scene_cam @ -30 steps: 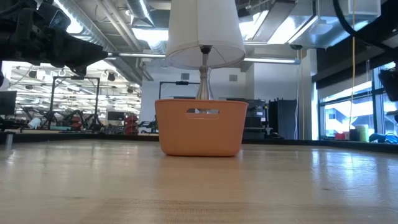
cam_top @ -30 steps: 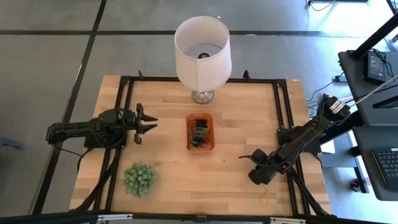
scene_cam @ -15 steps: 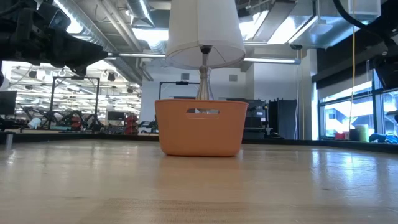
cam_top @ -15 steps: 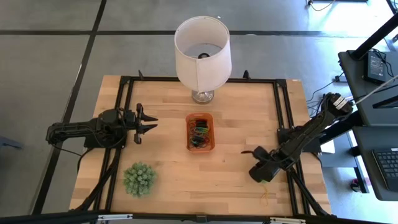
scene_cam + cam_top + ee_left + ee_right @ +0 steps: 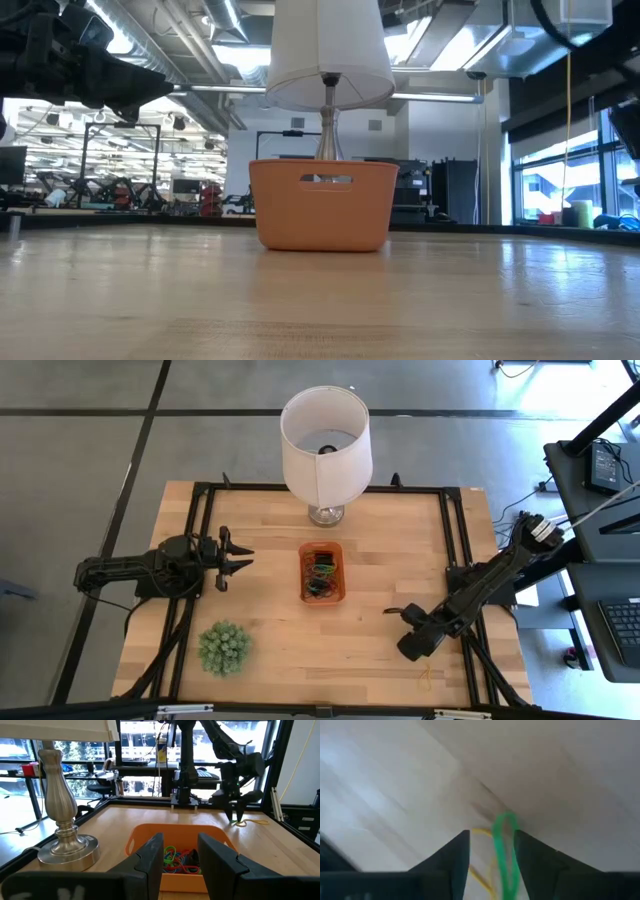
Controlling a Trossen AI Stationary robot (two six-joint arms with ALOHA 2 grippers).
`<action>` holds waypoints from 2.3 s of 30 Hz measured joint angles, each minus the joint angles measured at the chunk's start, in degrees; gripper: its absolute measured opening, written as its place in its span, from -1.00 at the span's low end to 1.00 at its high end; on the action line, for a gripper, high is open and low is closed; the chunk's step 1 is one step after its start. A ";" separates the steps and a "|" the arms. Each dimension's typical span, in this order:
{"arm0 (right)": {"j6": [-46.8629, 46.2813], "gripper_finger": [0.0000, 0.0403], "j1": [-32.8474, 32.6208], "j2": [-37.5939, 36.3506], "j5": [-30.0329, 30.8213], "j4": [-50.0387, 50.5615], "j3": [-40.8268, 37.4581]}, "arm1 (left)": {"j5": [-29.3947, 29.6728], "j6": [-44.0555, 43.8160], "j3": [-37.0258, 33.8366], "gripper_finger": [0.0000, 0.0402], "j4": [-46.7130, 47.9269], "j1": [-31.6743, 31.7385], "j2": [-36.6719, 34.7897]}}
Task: Pick and place rubber bands into bin
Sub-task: Put the green rubber band into the orange bin
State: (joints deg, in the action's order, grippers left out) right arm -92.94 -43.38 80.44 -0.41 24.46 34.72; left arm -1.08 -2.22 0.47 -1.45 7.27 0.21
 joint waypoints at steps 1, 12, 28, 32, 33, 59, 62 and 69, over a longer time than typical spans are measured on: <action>-0.01 -0.21 0.00 1.19 -1.09 0.71 0.00 | 0.00 0.00 0.00 -0.43 0.00 0.02 0.00; -0.65 -0.90 -0.01 5.71 -1.28 6.84 2.23 | 0.00 0.00 0.00 -0.43 0.04 0.01 0.00; 12.77 -0.98 5.25 5.07 10.37 36.25 19.42 | 0.00 0.00 0.00 -0.43 0.02 0.00 0.00; 21.07 -0.99 9.08 5.04 15.75 40.66 26.77 | 0.00 0.00 0.00 -0.43 0.02 0.02 0.00; 23.85 -0.99 10.13 5.03 17.12 41.04 28.39 | 0.00 0.00 0.00 -0.43 0.02 0.01 0.00; 84.45 -1.00 39.47 36.81 6.58 25.94 67.65 | 0.00 0.00 0.00 -0.43 0.00 -0.01 0.00; 85.91 -1.00 39.85 41.21 3.87 25.96 67.69 | 0.00 0.00 0.00 -0.43 0.00 0.02 0.00; 86.06 -1.00 40.99 48.98 0.36 25.68 67.76 | 0.00 0.00 0.00 -0.43 0.00 0.02 0.00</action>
State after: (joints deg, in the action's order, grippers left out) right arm -6.88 -2.38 129.42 -0.05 50.13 102.48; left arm -1.08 -2.22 0.47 -1.45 7.29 0.21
